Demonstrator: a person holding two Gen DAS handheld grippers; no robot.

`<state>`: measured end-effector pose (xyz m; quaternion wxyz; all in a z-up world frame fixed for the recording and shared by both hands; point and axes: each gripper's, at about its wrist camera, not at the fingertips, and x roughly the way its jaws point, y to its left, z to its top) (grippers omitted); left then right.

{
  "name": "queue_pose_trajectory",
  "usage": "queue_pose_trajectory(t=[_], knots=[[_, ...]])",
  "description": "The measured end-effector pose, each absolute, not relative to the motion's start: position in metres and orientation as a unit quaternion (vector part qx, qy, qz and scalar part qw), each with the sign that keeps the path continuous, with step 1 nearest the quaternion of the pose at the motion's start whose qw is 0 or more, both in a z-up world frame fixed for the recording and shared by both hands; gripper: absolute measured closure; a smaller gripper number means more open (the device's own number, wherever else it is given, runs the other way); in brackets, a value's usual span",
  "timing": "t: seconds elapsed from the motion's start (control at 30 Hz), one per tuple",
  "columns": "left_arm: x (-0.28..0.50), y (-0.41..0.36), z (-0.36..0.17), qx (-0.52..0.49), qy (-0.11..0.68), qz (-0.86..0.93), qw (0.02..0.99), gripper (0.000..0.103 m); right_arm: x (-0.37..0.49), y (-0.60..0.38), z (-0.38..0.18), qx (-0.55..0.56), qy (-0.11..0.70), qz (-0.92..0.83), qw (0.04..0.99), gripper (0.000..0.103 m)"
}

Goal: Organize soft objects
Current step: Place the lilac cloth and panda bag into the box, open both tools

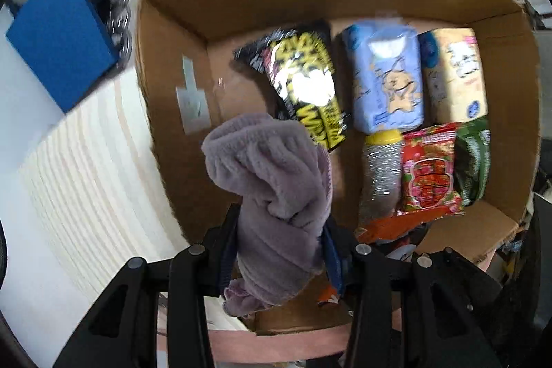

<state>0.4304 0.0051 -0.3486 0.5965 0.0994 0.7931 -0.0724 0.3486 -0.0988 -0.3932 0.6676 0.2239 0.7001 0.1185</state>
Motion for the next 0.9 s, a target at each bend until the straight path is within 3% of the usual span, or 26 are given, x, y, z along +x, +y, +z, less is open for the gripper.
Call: queue_pose_trajectory(t=[0.07,0.13,0.2,0.37,0.43,0.53,0.63,0.7,0.9], knots=[[0.428,0.007,-0.356,0.106,0.799,-0.067,0.588,0.061,0.353,-0.094,-0.403,0.212,0.715,0.123,0.655,0.043],[0.427,0.008,-0.359,0.11,0.797,-0.064,0.59,0.054,0.358,-0.09,-0.408,0.206,0.717,0.125,0.654,0.023],[0.425,0.008,-0.358,0.1,0.798,-0.072,0.59,0.044,0.361,-0.087,-0.406,0.189,0.717,0.123,0.66,0.022],[0.425,0.004,-0.347,0.091,0.792,-0.073,0.599,0.029,0.369,-0.09,-0.398,0.174,0.717,0.114,0.665,0.019],[0.424,0.002,-0.342,0.096,0.786,-0.071,0.606,0.018,0.371,-0.094,-0.398,0.162,0.718,0.109,0.668,0.015],[0.422,0.003,-0.334,0.088,0.783,-0.069,0.611,0.017,0.371,-0.1,-0.394,0.158,0.721,0.105,0.667,0.013],[0.42,0.006,-0.324,0.07,0.776,-0.066,0.623,0.014,0.368,-0.111,-0.383,0.141,0.723,0.094,0.67,0.001],[0.414,0.012,-0.314,0.046,0.766,-0.066,0.638,0.008,0.365,-0.122,-0.373,0.124,0.722,0.084,0.676,0.001],[0.388,0.02,-0.292,-0.047,0.724,-0.064,0.685,0.008,0.355,-0.163,-0.351,0.07,0.706,0.032,0.704,0.0]])
